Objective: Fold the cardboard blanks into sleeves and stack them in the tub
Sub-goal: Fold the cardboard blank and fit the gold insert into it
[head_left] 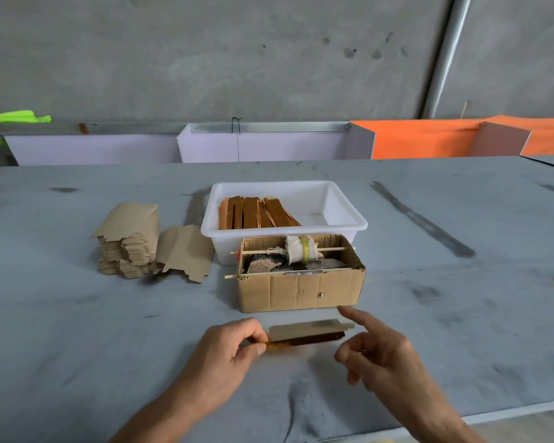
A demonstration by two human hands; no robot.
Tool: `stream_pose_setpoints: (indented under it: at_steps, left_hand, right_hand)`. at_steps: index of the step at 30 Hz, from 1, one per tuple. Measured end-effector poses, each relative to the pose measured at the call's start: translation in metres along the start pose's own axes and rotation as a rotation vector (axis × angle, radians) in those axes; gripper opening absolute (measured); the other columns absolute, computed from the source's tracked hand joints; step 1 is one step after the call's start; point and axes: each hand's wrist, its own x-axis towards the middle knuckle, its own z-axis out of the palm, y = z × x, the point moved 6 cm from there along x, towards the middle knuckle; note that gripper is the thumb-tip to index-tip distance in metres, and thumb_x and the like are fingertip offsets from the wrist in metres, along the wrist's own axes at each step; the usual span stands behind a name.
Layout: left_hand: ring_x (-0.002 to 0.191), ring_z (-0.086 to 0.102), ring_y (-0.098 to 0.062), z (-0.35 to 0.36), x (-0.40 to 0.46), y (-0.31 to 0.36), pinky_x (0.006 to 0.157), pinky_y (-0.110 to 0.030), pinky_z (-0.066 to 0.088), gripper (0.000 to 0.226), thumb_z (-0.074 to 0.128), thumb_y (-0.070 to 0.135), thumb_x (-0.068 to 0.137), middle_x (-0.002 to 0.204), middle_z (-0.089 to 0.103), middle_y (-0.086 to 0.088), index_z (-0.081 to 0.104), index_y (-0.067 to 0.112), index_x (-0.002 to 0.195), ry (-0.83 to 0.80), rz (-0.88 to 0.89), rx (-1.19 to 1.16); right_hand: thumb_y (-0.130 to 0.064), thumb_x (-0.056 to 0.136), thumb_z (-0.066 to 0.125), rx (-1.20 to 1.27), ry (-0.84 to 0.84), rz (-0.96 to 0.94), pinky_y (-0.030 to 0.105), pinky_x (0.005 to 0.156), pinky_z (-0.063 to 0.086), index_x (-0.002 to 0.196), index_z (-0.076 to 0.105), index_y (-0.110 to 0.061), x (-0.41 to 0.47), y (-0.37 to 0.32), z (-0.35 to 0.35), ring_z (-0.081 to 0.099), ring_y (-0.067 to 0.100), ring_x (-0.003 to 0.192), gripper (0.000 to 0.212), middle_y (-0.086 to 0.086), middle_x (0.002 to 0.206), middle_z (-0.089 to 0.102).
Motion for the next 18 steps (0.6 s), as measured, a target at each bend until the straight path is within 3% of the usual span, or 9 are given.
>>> stream_pose_setpoints:
  at_steps: [3, 6, 9, 12, 15, 18]
  left_hand:
    - [0.059, 0.049, 0.004, 0.002, 0.001, 0.007, 0.054, -0.01, 0.033, 0.026, 0.062, 0.012, 0.087, 0.064, 0.056, 0.021, 0.054, 0.03, 0.071, -0.031, 0.026, 0.057]
    - [0.052, 0.046, 0.0, -0.004, 0.004, 0.012, 0.051, -0.009, 0.031, 0.026, 0.063, 0.01, 0.087, 0.061, 0.054, 0.02, 0.055, 0.029, 0.072, -0.002, 0.019, -0.006]
    - [0.068, 0.058, 0.0, -0.016, 0.006, 0.011, 0.064, -0.01, 0.044, 0.021, 0.073, 0.01, 0.078, 0.074, 0.065, 0.014, 0.062, 0.028, 0.078, 0.185, -0.082, -0.233]
    - [0.062, 0.059, -0.001, -0.019, 0.006, 0.003, 0.063, -0.022, 0.05, 0.024, 0.078, 0.011, 0.073, 0.068, 0.066, 0.007, 0.065, 0.024, 0.088, 0.358, -0.275, -0.437]
    - [0.046, 0.051, -0.007, -0.01, 0.008, 0.002, 0.045, -0.021, 0.043, 0.015, 0.075, 0.012, 0.077, 0.054, 0.061, 0.003, 0.064, 0.014, 0.087, 0.295, -0.44, -0.613]
    - [0.042, 0.049, -0.012, -0.001, 0.011, 0.004, 0.04, -0.02, 0.041, 0.016, 0.072, 0.013, 0.081, 0.053, 0.06, -0.005, 0.057, 0.007, 0.077, 0.16, -0.597, -0.806]
  right_hand:
    - [0.0, 0.084, 0.065, -0.101, -0.01, -0.016, 0.012, 0.05, 0.041, 0.107, 0.06, -0.037, 0.006, -0.004, 0.004, 0.063, 0.013, 0.051, 0.044, 0.0, 0.067, 0.067]
    - [-0.004, 0.087, 0.063, -0.094, 0.03, 0.042, 0.016, 0.046, 0.04, 0.077, 0.07, -0.016, 0.01, -0.001, 0.003, 0.062, 0.013, 0.048, 0.017, 0.002, 0.066, 0.07]
    - [-0.008, 0.09, 0.061, 0.106, 0.104, 0.169, 0.022, 0.044, 0.038, 0.07, 0.068, -0.003, 0.012, 0.005, 0.005, 0.058, 0.013, 0.047, 0.021, 0.007, 0.066, 0.07]
    - [-0.013, 0.09, 0.061, 0.229, 0.173, 0.251, 0.023, 0.043, 0.038, 0.074, 0.07, -0.002, 0.015, 0.003, 0.001, 0.056, 0.012, 0.046, 0.022, 0.01, 0.067, 0.071]
    - [-0.014, 0.09, 0.062, 0.255, 0.18, 0.277, 0.023, 0.042, 0.038, 0.075, 0.07, -0.001, 0.017, -0.003, -0.001, 0.055, 0.012, 0.044, 0.021, 0.01, 0.066, 0.07]
    - [-0.013, 0.088, 0.063, 0.272, 0.172, 0.283, 0.023, 0.042, 0.035, 0.075, 0.069, 0.003, 0.02, -0.011, -0.002, 0.054, 0.012, 0.043, 0.022, 0.012, 0.065, 0.07]
